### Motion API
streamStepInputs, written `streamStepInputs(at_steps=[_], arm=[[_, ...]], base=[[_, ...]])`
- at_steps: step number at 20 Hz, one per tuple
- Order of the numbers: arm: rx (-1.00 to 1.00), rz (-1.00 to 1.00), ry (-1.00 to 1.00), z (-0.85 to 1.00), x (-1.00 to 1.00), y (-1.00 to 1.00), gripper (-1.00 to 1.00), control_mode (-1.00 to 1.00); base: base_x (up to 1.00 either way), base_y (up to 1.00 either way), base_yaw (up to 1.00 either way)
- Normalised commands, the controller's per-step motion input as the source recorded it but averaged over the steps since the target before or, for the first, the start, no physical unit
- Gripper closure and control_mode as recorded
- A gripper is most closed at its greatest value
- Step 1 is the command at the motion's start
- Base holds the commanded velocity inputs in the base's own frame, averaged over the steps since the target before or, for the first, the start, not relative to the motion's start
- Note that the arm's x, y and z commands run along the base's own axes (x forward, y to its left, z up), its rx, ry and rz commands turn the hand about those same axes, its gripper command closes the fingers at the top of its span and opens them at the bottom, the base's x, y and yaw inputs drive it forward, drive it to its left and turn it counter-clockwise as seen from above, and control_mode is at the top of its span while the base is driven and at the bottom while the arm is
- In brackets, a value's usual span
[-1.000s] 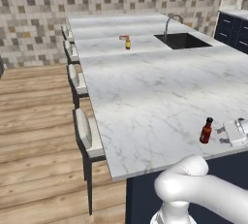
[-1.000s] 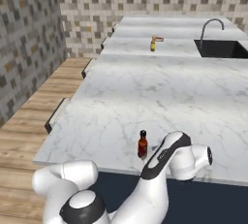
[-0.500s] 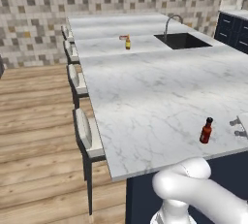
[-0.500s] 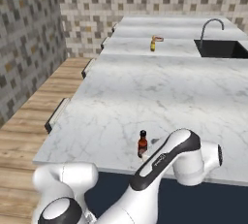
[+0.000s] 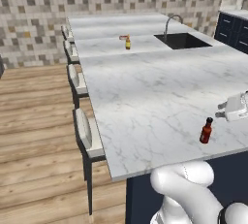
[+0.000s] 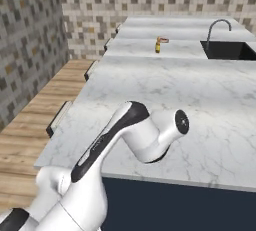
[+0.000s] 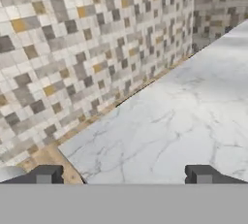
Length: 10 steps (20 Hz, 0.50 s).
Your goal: Move the syrup bottle and condiment bottle from the cabinet to the dining counter.
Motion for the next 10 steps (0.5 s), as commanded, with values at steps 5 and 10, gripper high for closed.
streamStepInputs(at_steps=[5,10], arm=[[-0.28,-0.33,0.49,0.22,0.37,0.93,-1.00,-1.00],[-0.23,-0.20,0.37,0.01,0.40,0.69,-1.00,-1.00]], base=[[0.00,0.00,0.00],[0.00,0.00,0.00]])
